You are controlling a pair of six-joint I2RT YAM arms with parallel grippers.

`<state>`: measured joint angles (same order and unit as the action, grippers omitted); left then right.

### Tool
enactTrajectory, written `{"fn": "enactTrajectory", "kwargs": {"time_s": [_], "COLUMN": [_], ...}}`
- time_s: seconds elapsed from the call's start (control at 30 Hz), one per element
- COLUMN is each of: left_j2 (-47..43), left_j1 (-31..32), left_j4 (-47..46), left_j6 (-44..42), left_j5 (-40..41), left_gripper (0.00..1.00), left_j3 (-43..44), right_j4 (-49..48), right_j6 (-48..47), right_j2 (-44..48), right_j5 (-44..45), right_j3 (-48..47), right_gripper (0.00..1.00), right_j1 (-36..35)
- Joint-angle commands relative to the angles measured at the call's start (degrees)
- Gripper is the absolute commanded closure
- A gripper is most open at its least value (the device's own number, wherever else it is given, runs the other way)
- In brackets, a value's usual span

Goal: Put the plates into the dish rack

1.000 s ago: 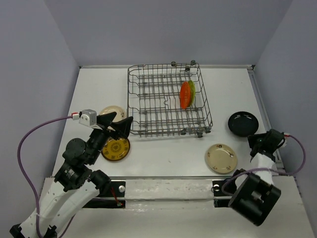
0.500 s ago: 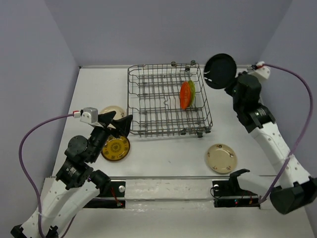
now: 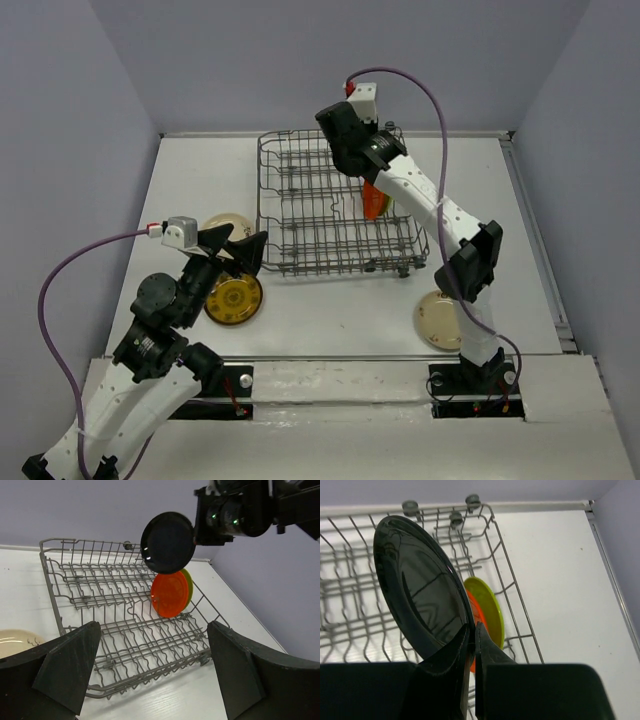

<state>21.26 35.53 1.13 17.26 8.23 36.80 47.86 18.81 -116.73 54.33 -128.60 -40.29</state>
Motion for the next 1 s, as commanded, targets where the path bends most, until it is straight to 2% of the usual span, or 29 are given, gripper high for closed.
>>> {"fn": "enactTrajectory", "kwargs": {"time_s": [0.0,0.43,0.97], "left_j2": [-0.7,-0.9,-1.1], "left_j1": [0.3,0.5,0.6], "left_j4": [-2.7,-2.7,-2.7], "left_j6": [-0.4,-0.3,-0.4], "left_j5": [0.1,-0.2,-0.1], "left_gripper": [0.01,0.01,0.01], "left_j3": [2.4,2.4,2.4], "right_j4": [11.7,16.1,17.5], "right_j6": [0.3,4.4,4.7], "right_j2": [-4.6,-9.5,-15.2], "right_j5": [5.6,6.8,5.5], "right_j3": [-7.5,-2.5,-3.2], "right_gripper": [0.93,0.93,0.93], "right_j1": [-1.0,-1.0,-1.0]}}
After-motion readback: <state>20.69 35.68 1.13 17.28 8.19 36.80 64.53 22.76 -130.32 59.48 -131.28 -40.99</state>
